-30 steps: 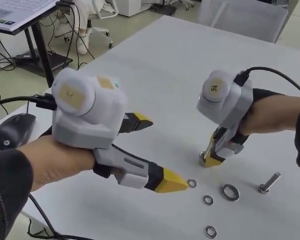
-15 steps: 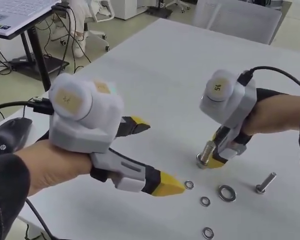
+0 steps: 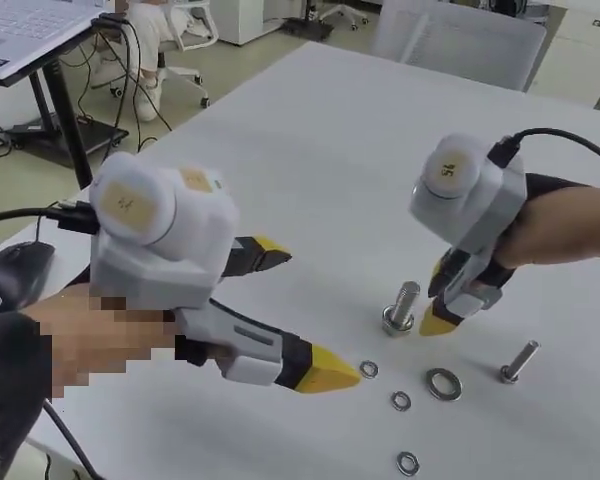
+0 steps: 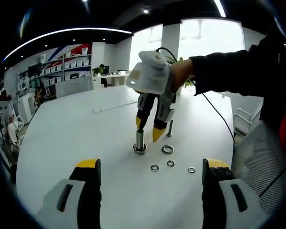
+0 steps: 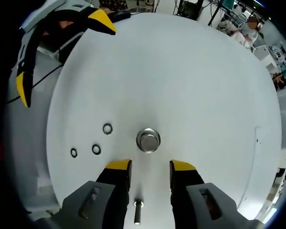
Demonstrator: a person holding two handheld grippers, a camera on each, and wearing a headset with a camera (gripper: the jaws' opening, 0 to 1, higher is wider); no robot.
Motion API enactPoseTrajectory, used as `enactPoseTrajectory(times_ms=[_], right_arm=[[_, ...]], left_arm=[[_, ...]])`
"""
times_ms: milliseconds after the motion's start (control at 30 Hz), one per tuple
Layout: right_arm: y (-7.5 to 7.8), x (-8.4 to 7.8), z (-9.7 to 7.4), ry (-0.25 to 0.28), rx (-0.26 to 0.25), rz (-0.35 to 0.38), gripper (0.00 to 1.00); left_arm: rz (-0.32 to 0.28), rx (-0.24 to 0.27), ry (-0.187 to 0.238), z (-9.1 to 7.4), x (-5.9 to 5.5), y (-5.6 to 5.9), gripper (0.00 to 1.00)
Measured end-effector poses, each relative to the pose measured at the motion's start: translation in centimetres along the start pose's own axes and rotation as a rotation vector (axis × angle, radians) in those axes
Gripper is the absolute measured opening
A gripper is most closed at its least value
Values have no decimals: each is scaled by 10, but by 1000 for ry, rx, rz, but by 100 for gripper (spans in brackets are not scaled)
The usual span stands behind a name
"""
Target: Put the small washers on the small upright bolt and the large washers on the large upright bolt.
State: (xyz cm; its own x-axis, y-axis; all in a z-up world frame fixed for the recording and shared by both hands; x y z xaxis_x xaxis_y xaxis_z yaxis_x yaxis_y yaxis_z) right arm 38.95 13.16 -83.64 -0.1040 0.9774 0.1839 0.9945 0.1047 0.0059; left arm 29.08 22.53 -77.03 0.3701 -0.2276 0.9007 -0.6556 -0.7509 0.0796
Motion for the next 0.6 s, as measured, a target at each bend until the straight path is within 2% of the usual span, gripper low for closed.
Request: enactPoseTrajectory(times_ms=[233,600], right_arm=[[-4,-9,-3,5,-1,8,34],[-23,-16,-4,2,10,22,35]], left_arm=[[3,-3,-4,1,0,2,88],[7,-5,-4,1,0,4,88]])
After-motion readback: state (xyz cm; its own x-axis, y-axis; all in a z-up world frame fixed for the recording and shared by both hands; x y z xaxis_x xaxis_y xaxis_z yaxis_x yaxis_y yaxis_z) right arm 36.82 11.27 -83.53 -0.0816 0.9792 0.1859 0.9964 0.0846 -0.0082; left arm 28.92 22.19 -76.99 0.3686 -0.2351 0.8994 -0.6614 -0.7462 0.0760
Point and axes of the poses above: the centre of the closed fingertips' face, and the gripper's own axes: z roughly forward along the fingers, y roughly to its right, x roughly out of its top, the point moved 1 cm from there along -z, roughly backward along the fingers, and after that the axes turned 2 degrees about x, right-handed, at the moved point
